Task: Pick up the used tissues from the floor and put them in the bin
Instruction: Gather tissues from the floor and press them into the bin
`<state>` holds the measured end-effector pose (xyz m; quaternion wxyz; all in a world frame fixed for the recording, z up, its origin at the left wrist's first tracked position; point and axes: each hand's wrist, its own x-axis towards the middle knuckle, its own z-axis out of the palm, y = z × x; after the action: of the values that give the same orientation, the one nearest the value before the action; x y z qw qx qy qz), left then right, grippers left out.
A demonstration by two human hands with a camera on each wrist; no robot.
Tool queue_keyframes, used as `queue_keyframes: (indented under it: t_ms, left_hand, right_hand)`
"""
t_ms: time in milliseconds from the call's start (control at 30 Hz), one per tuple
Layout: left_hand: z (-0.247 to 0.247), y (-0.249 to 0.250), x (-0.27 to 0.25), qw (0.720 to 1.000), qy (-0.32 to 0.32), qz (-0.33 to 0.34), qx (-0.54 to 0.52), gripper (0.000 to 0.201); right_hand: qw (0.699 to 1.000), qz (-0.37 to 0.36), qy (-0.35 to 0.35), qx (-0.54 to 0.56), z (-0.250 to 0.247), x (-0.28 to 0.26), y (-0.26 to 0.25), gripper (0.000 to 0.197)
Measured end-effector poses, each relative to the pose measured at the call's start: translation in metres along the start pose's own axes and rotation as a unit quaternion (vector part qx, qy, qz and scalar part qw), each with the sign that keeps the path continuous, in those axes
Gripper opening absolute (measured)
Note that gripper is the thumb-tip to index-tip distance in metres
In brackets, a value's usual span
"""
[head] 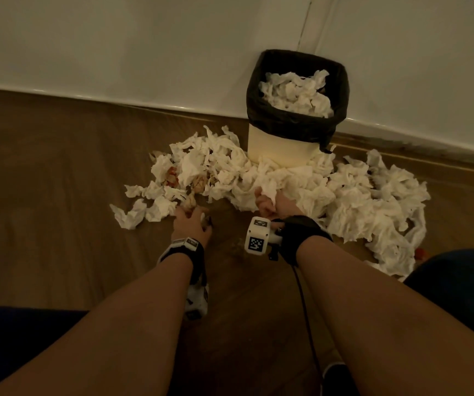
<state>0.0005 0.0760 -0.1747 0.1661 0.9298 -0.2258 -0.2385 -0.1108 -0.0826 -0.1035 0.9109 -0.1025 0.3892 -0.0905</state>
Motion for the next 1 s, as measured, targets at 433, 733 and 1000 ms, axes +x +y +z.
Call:
queue_keyframes:
  t_ms: [433, 733, 1000]
  left_hand:
    - [-0.006, 0.017, 0.008, 0.994, -0.086, 0.001, 0.072, 0.024]
    - [-0.017, 0.037, -0.008, 0.99, -0.086, -0.036, -0.109, 0.033]
    - [-0.056, 0.071, -0.014, 0.972, -0.058, -0.01, -0.228, 0.045]
  right_hand:
    - [0.987, -0.017, 0.105, -0.122, -0.006, -0.005, -0.007, 0.027]
    - [0.988, 0.007, 0.078, -0.13, 0.002, -0.018, -0.007, 0.037]
    - [0.987, -0.037, 0.075, -0.139, 0.012, -0.042, -0.015, 0.035]
